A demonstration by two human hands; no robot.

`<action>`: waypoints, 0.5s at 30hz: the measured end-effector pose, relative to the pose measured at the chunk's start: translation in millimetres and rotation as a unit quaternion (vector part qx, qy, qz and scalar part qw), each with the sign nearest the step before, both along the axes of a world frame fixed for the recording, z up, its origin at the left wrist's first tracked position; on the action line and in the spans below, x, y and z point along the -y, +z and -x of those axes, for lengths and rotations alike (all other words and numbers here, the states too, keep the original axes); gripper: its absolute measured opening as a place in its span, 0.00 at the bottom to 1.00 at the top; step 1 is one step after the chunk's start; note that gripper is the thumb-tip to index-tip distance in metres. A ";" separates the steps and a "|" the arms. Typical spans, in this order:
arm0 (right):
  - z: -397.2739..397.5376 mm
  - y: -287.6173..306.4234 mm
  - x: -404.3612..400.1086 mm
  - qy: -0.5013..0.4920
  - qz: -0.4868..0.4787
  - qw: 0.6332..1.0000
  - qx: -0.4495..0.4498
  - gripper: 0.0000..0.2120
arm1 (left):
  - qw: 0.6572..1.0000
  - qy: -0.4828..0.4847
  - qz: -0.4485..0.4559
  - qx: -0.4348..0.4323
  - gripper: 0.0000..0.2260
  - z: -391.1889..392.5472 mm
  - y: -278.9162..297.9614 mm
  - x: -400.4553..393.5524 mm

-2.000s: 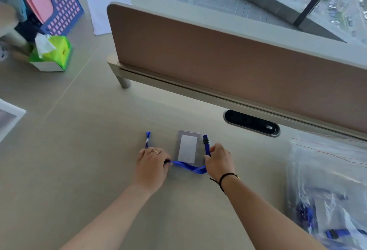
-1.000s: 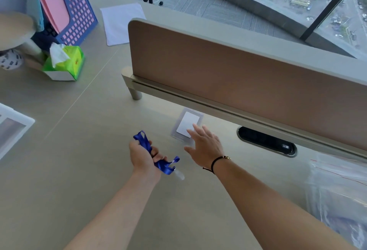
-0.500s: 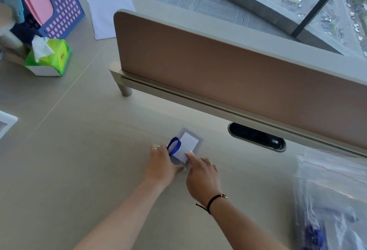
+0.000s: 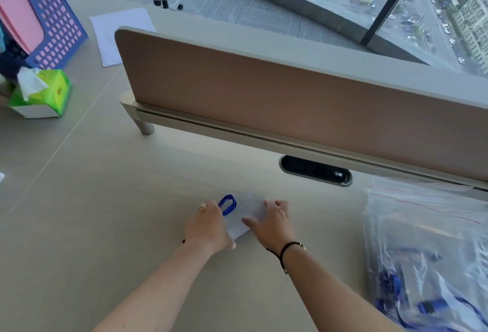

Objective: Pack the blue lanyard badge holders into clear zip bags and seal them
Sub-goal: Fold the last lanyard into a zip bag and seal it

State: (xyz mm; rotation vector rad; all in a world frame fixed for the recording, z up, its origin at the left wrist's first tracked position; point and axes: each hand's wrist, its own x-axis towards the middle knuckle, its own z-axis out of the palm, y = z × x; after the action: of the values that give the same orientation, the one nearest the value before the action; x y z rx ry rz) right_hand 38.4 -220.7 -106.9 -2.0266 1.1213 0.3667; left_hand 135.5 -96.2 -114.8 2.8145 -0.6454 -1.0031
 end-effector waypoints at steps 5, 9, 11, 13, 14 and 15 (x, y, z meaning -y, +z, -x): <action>3.7 -2.4 1.5 -0.042 -0.068 0.996 0.026 0.16 | 0.998 -0.053 0.030 0.031 0.23 10.7 2.7 -4.3; 17.6 5.9 8.3 -0.093 -0.137 0.983 0.076 0.03 | 0.993 -0.054 0.101 0.013 0.18 12.5 5.7 -6.5; 25.1 17.8 12.2 -0.097 -0.156 0.979 0.093 0.05 | 0.986 -0.029 0.166 -0.002 0.16 15.0 13.6 -2.8; 32.1 31.1 15.2 -0.134 -0.206 0.962 0.119 0.06 | 0.975 -0.046 0.217 0.003 0.14 22.3 24.9 3.3; 35.7 38.4 16.6 -0.158 -0.237 0.950 0.131 0.07 | 0.972 -0.079 0.221 0.018 0.13 27.5 32.0 6.8; 39.7 46.0 18.0 -0.178 -0.264 0.937 0.143 0.09 | 0.970 -0.117 0.210 0.038 0.14 33.9 39.4 10.5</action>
State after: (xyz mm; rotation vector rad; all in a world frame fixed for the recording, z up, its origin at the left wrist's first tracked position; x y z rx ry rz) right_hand -1.3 -238.7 -61.0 -1.3251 1.0429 0.1537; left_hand 101.5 -106.7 -75.4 2.4505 -1.0781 -0.6856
